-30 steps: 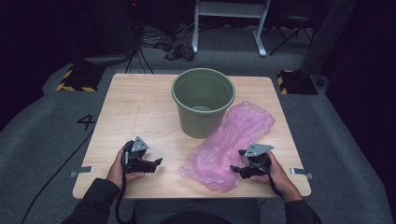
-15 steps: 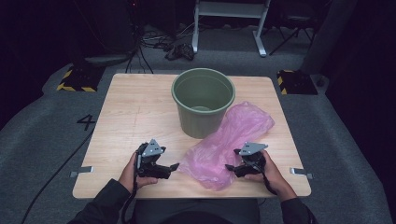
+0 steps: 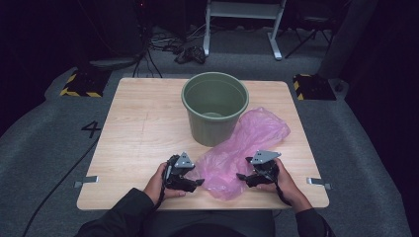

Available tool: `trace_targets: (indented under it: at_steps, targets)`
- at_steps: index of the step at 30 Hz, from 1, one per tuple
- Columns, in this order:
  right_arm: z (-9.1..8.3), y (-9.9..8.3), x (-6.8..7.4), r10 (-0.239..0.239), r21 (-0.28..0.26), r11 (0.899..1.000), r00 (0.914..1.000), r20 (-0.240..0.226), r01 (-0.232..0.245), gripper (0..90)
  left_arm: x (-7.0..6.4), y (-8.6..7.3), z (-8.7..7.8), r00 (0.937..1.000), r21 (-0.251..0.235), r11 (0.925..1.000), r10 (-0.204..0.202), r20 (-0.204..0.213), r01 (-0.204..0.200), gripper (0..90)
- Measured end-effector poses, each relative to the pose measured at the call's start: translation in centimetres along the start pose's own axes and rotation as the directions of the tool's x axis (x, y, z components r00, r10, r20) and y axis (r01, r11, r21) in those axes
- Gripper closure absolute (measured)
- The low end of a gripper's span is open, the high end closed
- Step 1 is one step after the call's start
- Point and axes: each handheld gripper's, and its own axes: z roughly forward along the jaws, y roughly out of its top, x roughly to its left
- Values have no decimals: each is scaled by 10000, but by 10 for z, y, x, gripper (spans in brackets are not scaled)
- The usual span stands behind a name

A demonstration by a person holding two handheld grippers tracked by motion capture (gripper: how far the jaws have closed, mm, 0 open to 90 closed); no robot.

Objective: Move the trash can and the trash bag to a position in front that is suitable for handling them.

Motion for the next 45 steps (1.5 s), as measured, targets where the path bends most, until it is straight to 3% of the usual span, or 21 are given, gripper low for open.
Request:
trace_targets:
  at_steps: [6, 7, 12, 17, 21, 25, 27, 32, 33, 34, 35, 37, 42, 45]
  targets:
    - [-12, 0, -1, -88, -331, 9994, 9996, -255, 79, 238, 7, -3, 4, 9994, -39, 9997, 247, -240, -248, 429]
    - [-15, 0, -3, -96, -422, 9991, 9997, -219, 87, 238, 7, -4, 4, 9975, -30, 9989, 473, -524, -475, 422]
    - [-33, -6, -16, 345, -872, 9957, 9983, 477, -302, 239, 20, -9, 1, 9957, -213, 9991, 334, -862, -354, 374]
    - [-49, -14, -34, 779, -1128, 9917, 9867, 1429, -620, 239, 33, -13, -3, 9952, -340, 9988, 329, -922, -362, 362]
    - [-55, -22, -45, 1268, -1366, 9851, 9779, 1661, -1045, 240, 45, -18, -8, 9944, -409, 9990, 155, -1046, -199, 361]
    - [-51, -26, -47, 1294, -1178, 9869, 9777, 1657, -1107, 238, 56, -22, -14, 9922, -418, 9991, -10, -1245, -42, 352]
    - [-46, -27, -48, 1480, -1267, 9834, 9783, 1449, -1300, 240, 63, -25, -17, 9914, -461, 9989, -95, -1307, 35, 350]
    - [-33, -25, -42, 1388, -1040, 9863, 9847, 1050, -1280, 245, 89, -33, -29, 9873, -438, 9988, -297, -1558, 232, 317]
    - [-30, -24, -40, 1321, -985, 9875, 9868, 938, -1228, 245, 89, -33, -29, 9873, -438, 9988, -297, -1558, 232, 317]
    - [-27, -22, -38, 1245, -903, 9890, 9886, 851, -1168, 245, 97, -36, -33, 9841, -463, 9978, -539, -1692, 467, 317]
    - [-27, -22, -38, 1245, -903, 9890, 9886, 851, -1168, 245, 97, -36, -33, 9841, -463, 9978, -539, -1692, 467, 317]
    - [-22, -19, -29, 1014, -730, 9926, 9930, 607, -969, 242, 106, -40, -38, 9780, -491, 9967, -725, -1958, 640, 317]
    - [-19, -15, -22, 1008, -704, 9926, 9945, 268, -987, 232, 107, -40, -42, 9670, -238, 9945, -1051, -2320, 1023, 298]
    - [-24, -13, -22, 1189, -840, 9896, 9927, 187, -1170, 230, 104, -40, -47, 9705, -511, 9931, -1139, -2125, 1054, 253]
